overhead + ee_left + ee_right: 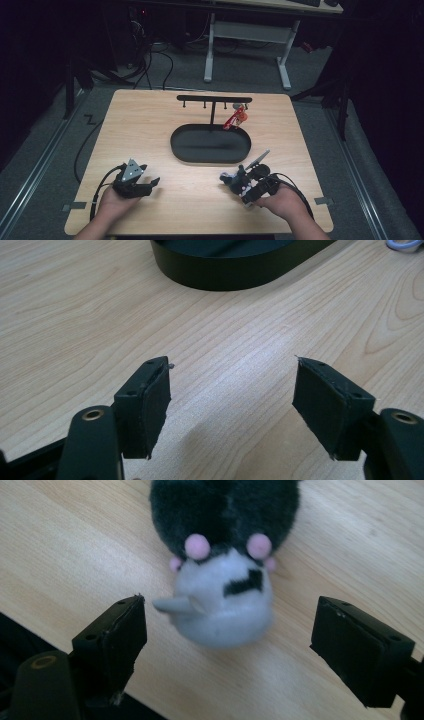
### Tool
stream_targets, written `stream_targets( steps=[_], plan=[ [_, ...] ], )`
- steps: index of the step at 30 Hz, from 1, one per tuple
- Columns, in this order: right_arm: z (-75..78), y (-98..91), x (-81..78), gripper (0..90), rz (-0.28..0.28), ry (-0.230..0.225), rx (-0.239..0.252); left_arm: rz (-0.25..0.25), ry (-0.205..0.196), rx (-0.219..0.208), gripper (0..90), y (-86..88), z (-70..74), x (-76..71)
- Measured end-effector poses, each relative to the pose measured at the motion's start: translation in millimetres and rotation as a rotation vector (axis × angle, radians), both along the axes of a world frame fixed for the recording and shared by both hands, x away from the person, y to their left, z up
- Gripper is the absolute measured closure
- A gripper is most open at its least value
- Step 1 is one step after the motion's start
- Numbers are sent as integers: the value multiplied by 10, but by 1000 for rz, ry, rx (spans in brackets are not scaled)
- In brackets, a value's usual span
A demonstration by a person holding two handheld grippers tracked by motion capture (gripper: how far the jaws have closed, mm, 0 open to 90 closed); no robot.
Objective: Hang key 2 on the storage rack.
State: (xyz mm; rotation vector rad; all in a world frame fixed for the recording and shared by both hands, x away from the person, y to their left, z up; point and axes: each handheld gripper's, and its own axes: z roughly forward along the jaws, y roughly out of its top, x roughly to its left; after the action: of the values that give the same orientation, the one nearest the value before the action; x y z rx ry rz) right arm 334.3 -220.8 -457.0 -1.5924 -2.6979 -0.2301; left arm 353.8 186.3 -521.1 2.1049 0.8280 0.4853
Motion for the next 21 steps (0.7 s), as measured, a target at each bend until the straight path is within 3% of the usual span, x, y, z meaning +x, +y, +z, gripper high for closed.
stream_targets(
  steps=[10,18,21],
  plan=[
    [-249,121,118,221,9,-2,-6,-3,1,6,315,13,-1,-2],
    [-297,177,122,430,41,-15,-34,-5,0,11,315,10,-1,0],
    [-248,195,118,464,45,-20,-25,-6,1,12,315,9,-1,-1]
  ],
)
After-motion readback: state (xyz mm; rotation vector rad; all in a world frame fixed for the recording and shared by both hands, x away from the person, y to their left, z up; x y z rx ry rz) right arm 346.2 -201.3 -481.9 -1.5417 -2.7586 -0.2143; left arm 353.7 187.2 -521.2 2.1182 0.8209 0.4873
